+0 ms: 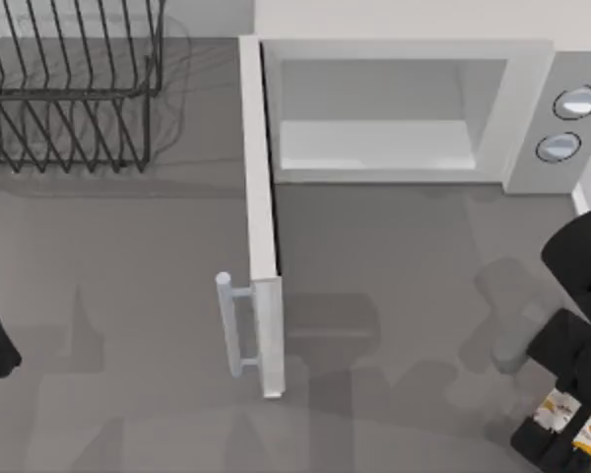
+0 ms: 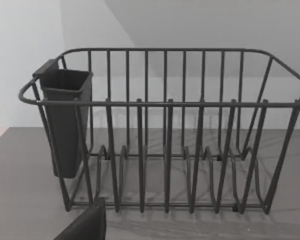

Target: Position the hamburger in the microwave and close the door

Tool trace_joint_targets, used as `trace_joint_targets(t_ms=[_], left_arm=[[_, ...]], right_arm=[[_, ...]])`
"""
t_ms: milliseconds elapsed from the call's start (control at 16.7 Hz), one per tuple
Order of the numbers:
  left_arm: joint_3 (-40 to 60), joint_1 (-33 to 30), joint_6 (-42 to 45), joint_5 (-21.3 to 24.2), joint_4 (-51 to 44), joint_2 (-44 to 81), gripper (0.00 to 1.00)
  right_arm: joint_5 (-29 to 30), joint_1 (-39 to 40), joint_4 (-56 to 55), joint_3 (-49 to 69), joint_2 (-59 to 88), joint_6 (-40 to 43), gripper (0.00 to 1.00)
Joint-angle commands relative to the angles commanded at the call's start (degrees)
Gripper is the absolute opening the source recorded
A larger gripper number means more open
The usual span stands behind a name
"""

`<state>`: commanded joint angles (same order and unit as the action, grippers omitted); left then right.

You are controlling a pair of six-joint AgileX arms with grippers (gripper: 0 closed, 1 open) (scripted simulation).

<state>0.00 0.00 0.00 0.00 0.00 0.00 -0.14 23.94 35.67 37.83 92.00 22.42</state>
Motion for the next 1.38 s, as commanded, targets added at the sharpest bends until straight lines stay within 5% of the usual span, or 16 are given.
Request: trace_joint_targets(t_ms=[360,1140,1380], left_arm=[[0.0,0.0,0.0,0.0,0.0,0.0,1.00],[0.0,0.0,0.0,0.0,0.0,0.0,1.00],[0.0,0.0,0.0,0.0,0.0,0.0,1.00]], right_arm=[[0.0,0.0,-2.1,-1.2,1.3,-0.1,1.00],[0.0,0.0,-2.1,-1.2,1.3,-0.1,0.02],[0.0,0.0,-2.1,-1.2,1.3,-0.1,0.00]])
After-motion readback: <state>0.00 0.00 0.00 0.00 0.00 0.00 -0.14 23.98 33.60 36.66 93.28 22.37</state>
